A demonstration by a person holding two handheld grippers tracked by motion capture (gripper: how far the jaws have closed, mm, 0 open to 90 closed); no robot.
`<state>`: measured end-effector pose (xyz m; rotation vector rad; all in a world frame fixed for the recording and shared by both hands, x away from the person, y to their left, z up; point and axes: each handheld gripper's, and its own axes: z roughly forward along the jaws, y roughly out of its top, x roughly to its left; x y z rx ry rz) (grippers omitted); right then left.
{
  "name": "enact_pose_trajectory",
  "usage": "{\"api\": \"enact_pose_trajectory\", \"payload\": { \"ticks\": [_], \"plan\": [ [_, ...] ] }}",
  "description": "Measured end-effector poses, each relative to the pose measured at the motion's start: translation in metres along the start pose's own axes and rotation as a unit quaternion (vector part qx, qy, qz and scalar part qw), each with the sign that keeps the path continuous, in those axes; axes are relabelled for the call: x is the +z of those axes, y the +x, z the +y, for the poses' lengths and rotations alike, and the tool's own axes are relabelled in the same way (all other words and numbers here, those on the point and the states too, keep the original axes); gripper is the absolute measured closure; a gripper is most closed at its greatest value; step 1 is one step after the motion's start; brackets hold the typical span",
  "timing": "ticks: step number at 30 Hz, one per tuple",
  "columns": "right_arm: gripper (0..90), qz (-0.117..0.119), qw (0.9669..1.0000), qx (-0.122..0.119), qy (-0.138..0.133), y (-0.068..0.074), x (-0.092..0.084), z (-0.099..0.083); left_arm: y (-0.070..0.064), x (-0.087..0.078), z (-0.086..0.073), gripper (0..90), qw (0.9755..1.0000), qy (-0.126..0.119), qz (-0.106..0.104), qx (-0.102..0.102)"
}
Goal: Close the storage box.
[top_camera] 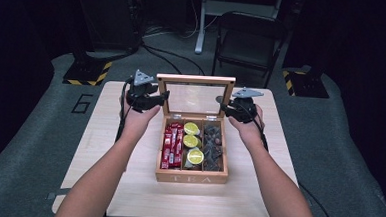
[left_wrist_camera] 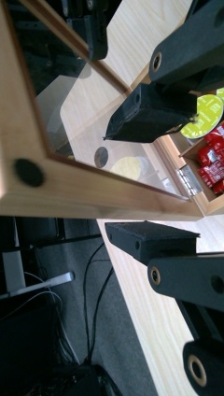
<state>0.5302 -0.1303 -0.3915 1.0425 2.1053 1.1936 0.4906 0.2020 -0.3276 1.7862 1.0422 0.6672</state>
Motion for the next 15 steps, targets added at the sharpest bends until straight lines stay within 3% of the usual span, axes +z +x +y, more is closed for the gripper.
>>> {"api": "enact_pose_trajectory", "payload": {
  "ticks": [6,13,15],
  "plan": [
    [64.2,0.002,1.0,-0.003,-0.002,0.001,-0.002,-0.003,-0.003,-0.004,0.006,56.5,0.9999,-0.011,0.002,0.002],
    [63.6,0.006,1.0,0.001,-0.008,0.001,-0.004,-0.006,-0.004,-0.01,0.005,61.4,0.9999,-0.005,0.002,0.014],
    [62.9,0.008,0.9999,0.001,-0.009,0.001,-0.005,-0.007,-0.002,-0.013,0.002,63.6,0.9999,-0.008,-0.005,0.007]
  ]
}}
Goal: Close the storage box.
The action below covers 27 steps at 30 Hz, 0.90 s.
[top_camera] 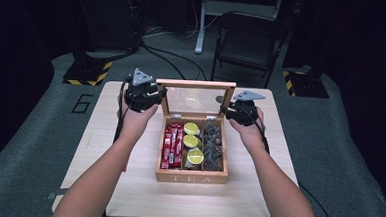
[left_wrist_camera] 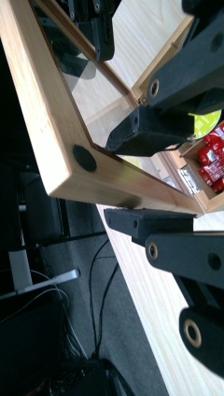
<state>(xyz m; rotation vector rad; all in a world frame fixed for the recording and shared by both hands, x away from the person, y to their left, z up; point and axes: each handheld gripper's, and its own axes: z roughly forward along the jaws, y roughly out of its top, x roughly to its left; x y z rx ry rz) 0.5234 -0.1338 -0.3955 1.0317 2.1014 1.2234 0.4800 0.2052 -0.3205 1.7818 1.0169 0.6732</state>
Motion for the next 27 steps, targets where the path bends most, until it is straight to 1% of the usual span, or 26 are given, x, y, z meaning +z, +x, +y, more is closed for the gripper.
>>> {"api": "enact_pose_trajectory", "payload": {
  "ticks": [1,2,3,6,8,9,11,12,13,14,15,16,19,20,24,27],
  "plan": [
    [61.9,0.0,1.0,0.003,-0.001,0.0,0.0,0.0,0.0,-0.001,-0.001,63.6,1.0,0.0,-0.003,-0.003],
    [60.7,0.005,1.0,0.008,-0.001,0.001,-0.001,-0.001,-0.001,-0.002,-0.002,63.6,1.0,-0.003,-0.002,0.0],
    [59.8,0.004,0.9999,0.01,-0.003,0.001,-0.001,-0.002,-0.002,-0.003,-0.004,63.6,1.0,-0.003,0.0,0.002],
    [57.6,0.007,0.9999,0.008,-0.004,0.003,-0.003,-0.003,-0.004,-0.007,-0.007,63.5,1.0,-0.004,-0.005,0.005],
    [56.2,0.008,0.9999,0.015,-0.003,0.005,-0.005,-0.004,-0.005,-0.009,-0.01,63.4,0.9999,-0.003,-0.009,0.009],
    [55.1,0.01,0.9998,0.015,-0.004,0.005,-0.006,-0.005,-0.006,-0.01,-0.011,63.3,0.9999,-0.003,-0.009,0.01],
    [52.2,0.016,0.9995,0.025,-0.006,0.007,-0.009,-0.007,-0.008,-0.013,-0.013,63.3,0.9998,-0.002,-0.009,0.015],
    [50.7,0.021,0.9996,0.019,-0.007,0.006,-0.009,-0.008,-0.009,-0.014,-0.015,63.2,0.9999,-0.001,-0.011,0.012],
    [50.7,0.024,0.9995,0.021,-0.003,0.007,-0.011,-0.009,-0.009,-0.016,-0.016,63.2,0.9998,-0.002,-0.013,0.016],
    [50.8,0.027,0.9995,0.015,-0.004,0.006,-0.013,-0.011,-0.01,-0.017,-0.017,63.0,0.9997,-0.002,-0.013,0.018],
    [50.8,0.028,0.9994,0.019,-0.003,0.007,-0.014,-0.011,-0.01,-0.018,-0.019,62.9,0.9997,-0.001,-0.016,0.018],
    [50.8,0.031,0.9994,0.017,-0.005,0.007,-0.016,-0.013,-0.011,-0.019,-0.021,62.8,0.9997,-0.002,-0.018,0.018],
    [50.0,0.037,0.9991,0.021,-0.009,0.009,-0.023,-0.015,-0.013,-0.022,-0.025,62.5,0.9996,-0.002,-0.022,0.016],
    [49.4,0.039,0.9989,0.023,-0.013,0.01,-0.026,-0.015,-0.014,-0.024,-0.027,62.3,0.9996,-0.001,-0.022,0.019],
    [48.3,0.057,0.9976,0.031,-0.024,0.013,-0.04,-0.016,-0.016,-0.028,-0.032,61.9,0.9995,0.002,-0.027,0.018],
    [48.2,0.064,0.9971,0.027,-0.031,0.016,-0.05,-0.016,-0.018,-0.03,-0.037,61.7,0.9995,0.001,-0.028,0.017]
  ]
}}
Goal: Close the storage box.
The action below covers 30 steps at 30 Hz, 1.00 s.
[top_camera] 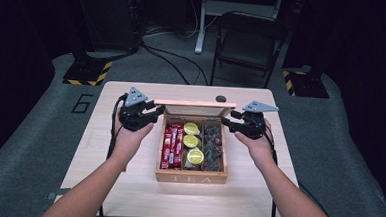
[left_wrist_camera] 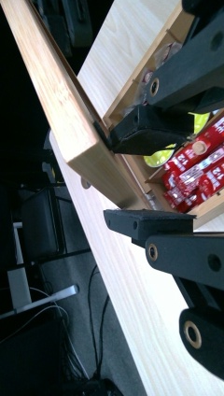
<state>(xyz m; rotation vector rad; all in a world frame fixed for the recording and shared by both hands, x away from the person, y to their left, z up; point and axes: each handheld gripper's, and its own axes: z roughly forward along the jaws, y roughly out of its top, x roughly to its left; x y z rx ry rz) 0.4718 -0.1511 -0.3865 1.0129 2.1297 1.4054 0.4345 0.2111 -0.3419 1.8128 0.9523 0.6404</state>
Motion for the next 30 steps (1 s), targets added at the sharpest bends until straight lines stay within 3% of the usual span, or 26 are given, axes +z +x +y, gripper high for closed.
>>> {"api": "enact_pose_trajectory", "payload": {
  "ticks": [11,23,30],
  "plan": [
    [46.8,0.002,0.9997,-0.016,-0.018,0.021,-0.028,0.003,-0.006,-0.007,-0.011,61.1,0.9999,0.009,-0.006,0.005],
    [49.6,0.011,0.9982,-0.04,-0.043,0.034,-0.051,0.002,-0.013,-0.013,-0.024,60.6,0.9998,0.014,-0.01,0.008],
    [49.7,0.027,0.9976,-0.042,-0.049,0.039,-0.061,-0.006,-0.016,-0.016,-0.035,60.6,0.9997,0.015,-0.018,0.004]
  ]
}}
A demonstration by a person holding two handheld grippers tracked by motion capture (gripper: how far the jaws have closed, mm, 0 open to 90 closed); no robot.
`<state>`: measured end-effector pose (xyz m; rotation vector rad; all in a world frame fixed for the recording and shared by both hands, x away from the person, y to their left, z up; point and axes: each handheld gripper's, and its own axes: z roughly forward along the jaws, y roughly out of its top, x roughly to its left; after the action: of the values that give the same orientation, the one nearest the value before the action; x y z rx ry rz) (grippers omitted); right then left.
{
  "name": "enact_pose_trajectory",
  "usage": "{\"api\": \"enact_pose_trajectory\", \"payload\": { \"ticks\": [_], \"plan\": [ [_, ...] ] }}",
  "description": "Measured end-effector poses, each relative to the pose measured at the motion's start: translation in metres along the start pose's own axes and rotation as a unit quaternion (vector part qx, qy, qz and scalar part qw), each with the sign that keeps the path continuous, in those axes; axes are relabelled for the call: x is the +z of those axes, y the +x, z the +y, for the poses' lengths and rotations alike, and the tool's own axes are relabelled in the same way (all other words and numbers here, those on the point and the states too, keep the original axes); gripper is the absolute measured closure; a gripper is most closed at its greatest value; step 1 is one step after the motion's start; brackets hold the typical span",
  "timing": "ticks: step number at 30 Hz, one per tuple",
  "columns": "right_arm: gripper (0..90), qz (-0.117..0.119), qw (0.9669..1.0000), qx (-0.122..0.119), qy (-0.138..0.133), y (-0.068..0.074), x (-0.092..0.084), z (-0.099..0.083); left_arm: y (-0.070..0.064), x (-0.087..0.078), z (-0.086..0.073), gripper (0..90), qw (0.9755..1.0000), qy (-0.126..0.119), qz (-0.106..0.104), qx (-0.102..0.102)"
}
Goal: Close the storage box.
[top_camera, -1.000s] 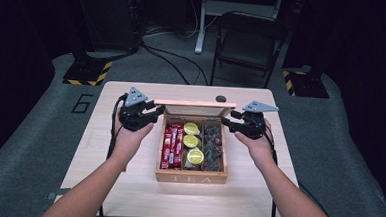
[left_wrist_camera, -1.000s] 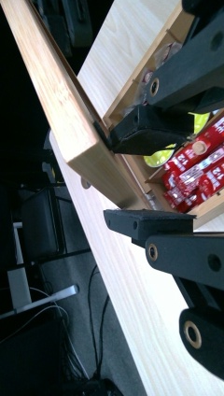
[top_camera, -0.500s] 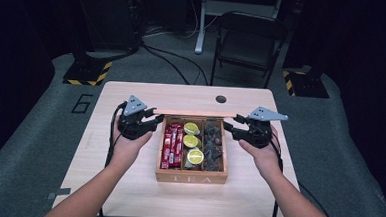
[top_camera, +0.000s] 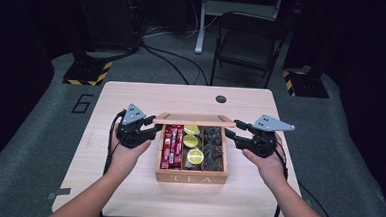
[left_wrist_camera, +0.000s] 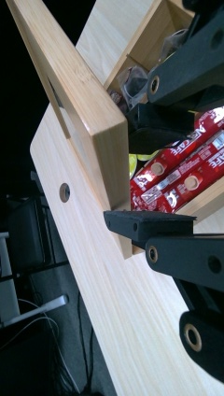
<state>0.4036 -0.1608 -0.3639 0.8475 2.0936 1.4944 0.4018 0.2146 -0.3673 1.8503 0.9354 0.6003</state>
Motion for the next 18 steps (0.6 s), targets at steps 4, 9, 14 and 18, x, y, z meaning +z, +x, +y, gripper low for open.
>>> {"api": "enact_pose_trajectory", "payload": {
  "ticks": [4,9,14,18],
  "plan": [
    [49.7,0.002,1.0,0.004,0.0,0.002,-0.002,-0.004,-0.002,-0.002,-0.005,61.1,1.0,0.004,-0.002,0.004],
    [49.7,0.006,0.9999,0.01,0.002,0.006,-0.003,-0.012,-0.005,-0.003,-0.013,61.0,0.9999,0.007,-0.002,0.013],
    [49.7,0.009,0.9998,0.014,0.009,0.009,-0.005,-0.02,-0.01,-0.004,-0.021,60.9,0.9997,0.01,0.002,0.023],
    [49.7,0.009,0.9998,0.008,0.018,0.012,-0.006,-0.026,-0.013,-0.007,-0.029,60.0,0.9995,0.009,0.0,0.029]
  ]
}}
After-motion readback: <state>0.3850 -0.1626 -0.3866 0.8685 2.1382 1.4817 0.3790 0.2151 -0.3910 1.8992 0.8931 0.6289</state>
